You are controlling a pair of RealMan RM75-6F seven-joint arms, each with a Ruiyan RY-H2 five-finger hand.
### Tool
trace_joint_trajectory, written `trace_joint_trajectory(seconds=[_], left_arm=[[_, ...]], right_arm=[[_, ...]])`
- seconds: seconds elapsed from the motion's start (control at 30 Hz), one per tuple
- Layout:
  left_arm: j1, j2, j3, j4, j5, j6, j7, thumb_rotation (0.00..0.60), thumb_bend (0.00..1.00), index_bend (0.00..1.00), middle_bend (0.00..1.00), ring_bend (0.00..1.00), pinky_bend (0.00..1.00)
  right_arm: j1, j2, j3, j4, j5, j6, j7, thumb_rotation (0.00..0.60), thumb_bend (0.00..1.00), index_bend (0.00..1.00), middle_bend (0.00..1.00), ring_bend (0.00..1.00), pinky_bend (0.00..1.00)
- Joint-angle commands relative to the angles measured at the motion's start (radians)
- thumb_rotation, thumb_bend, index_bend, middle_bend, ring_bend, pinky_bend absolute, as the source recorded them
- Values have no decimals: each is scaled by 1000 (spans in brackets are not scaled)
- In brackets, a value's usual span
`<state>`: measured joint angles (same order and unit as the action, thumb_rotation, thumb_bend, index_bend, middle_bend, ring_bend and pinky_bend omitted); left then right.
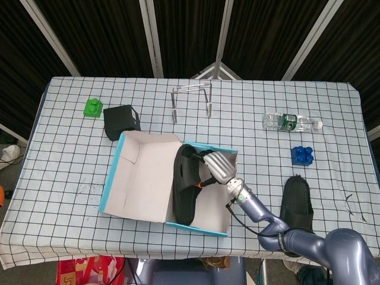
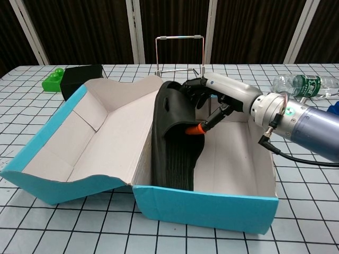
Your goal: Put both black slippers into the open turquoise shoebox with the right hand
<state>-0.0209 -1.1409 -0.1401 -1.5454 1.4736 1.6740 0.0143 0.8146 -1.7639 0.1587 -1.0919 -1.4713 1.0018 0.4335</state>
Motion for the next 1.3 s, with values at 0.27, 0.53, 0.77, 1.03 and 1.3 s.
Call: trace_joint_trajectory(seconds=[0.27, 0.53, 0.77, 1.03, 1.3], left_arm=[[1, -13, -7, 14, -1, 11, 2, 600, 643, 227, 62, 29, 97], [0, -14, -7, 14, -2, 9, 6, 600, 643, 229, 62, 29, 97], [-2, -16, -5, 12, 0, 6, 13, 600, 643, 230, 62, 28, 97], [-4, -15, -1, 12, 1, 0, 16, 600, 643, 230, 61, 28, 97], [-5, -15, 2, 9, 5, -3, 21, 600, 643, 230, 61, 28, 97]], right_arm=[[13, -50, -17, 57, -22, -5, 13, 600, 495, 587, 429, 473, 322], [23, -46, -37, 65, -22, -56, 25, 600, 495, 587, 429, 473, 322], [41, 2, -31, 3, 18, -139, -34, 600, 495, 592, 443, 473, 321], [64, 88, -1, -124, 133, -264, -178, 600, 495, 605, 443, 473, 309], [83, 121, 25, -200, 240, -317, -304, 600, 495, 605, 443, 473, 302]])
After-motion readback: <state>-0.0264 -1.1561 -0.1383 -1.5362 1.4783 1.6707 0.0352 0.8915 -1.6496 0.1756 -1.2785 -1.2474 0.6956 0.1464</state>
